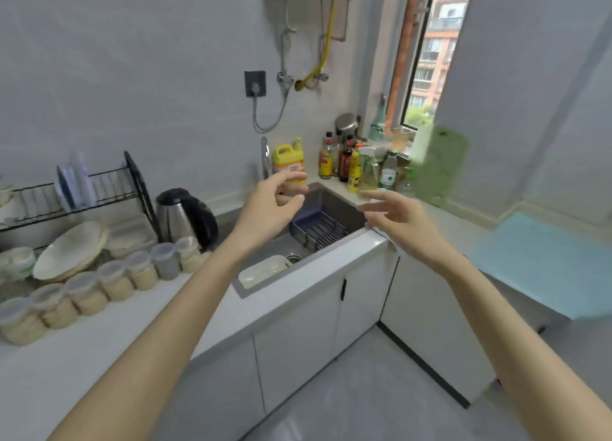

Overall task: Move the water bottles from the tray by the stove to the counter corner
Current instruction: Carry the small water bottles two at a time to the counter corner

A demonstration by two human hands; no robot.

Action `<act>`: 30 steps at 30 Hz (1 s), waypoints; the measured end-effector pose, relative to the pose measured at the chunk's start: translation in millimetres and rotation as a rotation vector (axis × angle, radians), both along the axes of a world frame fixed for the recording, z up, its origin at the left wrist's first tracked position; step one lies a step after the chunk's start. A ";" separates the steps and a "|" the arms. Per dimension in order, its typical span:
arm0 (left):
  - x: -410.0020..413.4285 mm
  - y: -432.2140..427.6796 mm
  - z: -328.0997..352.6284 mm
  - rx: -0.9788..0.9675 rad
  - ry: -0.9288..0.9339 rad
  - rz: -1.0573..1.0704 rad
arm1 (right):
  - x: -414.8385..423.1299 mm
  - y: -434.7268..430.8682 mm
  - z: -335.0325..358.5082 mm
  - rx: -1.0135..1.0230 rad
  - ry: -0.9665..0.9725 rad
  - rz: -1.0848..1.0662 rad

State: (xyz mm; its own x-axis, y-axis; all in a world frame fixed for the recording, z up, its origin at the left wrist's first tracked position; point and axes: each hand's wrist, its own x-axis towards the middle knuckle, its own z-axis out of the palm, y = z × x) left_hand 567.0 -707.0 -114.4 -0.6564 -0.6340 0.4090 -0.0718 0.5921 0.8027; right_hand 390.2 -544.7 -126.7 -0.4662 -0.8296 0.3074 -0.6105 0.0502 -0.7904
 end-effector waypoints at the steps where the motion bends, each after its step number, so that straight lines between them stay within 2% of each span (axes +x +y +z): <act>1: -28.7 19.7 -1.0 0.007 0.007 -0.046 | -19.2 27.7 0.9 0.001 0.000 -0.047; 9: -207.5 170.1 -11.5 0.090 -0.002 -0.378 | -131.0 224.6 -10.5 0.012 -0.011 -0.393; 14: -303.0 268.8 -18.2 0.086 -0.041 -0.600 | -173.7 343.7 -15.1 -0.009 -0.057 -0.632; 23: -443.0 422.7 -24.4 0.109 -0.084 -0.933 | -234.8 497.6 -24.9 -0.043 -0.094 -1.013; 30: -564.0 531.9 -30.0 0.148 -0.106 -1.139 | -307.7 593.9 -32.0 -0.102 -0.141 -1.222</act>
State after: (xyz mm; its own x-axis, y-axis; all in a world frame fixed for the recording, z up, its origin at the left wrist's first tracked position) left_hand 3.1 -175.1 -144.4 -0.9055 0.3113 0.2885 0.3726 0.2575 0.8916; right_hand 82.6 49.2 -158.7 -0.9529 0.1985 0.2292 -0.1154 0.4618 -0.8795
